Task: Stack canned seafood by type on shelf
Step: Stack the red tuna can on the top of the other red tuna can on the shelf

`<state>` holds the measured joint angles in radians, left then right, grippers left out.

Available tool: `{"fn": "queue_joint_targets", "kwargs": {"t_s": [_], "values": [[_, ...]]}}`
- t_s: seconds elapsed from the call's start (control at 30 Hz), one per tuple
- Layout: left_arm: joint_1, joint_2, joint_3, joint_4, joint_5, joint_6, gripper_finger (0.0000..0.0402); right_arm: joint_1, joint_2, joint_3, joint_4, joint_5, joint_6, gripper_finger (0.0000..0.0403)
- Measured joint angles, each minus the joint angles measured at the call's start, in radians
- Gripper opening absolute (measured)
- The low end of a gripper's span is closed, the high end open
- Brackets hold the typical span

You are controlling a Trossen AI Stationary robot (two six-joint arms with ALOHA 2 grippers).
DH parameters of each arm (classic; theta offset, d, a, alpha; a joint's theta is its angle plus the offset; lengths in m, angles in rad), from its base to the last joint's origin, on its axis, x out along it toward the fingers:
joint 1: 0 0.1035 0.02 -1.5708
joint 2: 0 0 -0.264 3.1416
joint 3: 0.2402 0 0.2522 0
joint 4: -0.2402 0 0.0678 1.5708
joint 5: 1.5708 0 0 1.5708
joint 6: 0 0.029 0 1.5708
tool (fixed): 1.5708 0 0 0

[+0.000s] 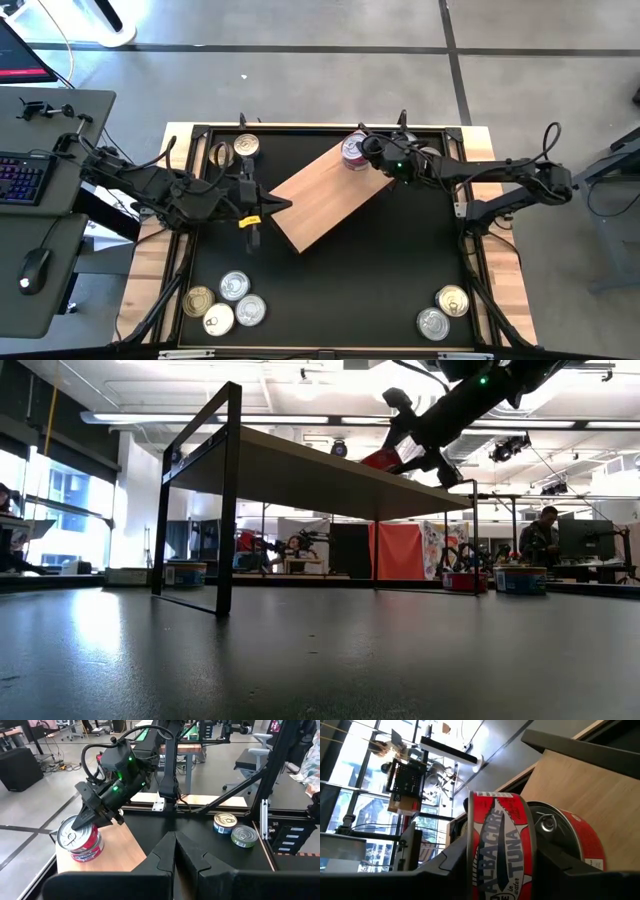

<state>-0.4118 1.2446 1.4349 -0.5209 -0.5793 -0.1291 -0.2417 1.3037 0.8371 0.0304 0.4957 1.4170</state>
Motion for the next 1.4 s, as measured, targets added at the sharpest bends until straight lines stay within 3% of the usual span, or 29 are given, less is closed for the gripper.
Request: {"fn": "queue_joint_targets", "kwargs": {"t_s": [0.33, 0.6, 1.07, 1.4], "values": [[0.000, 0.000, 0.000, 0.000, -0.001, 0.001, 0.0000, -0.001, 0.000, 0.000, -0.004, -0.039, 0.014, 0.0149], [0.000, 0.000, 0.000, 0.001, -0.001, -0.001, 0.0000, 0.000, 0.000, 0.000, 0.000, -0.054, -0.140, 0.0149], [0.000, 0.000, 0.000, 0.002, -0.001, -0.027, 0.0000, 0.000, -0.001, 0.000, -0.005, -0.061, -0.059, 0.0150], [0.000, 0.000, 0.000, 0.002, -0.001, -0.027, 0.0000, 0.000, -0.001, -0.001, -0.007, -0.041, -0.054, 0.0199]]}}
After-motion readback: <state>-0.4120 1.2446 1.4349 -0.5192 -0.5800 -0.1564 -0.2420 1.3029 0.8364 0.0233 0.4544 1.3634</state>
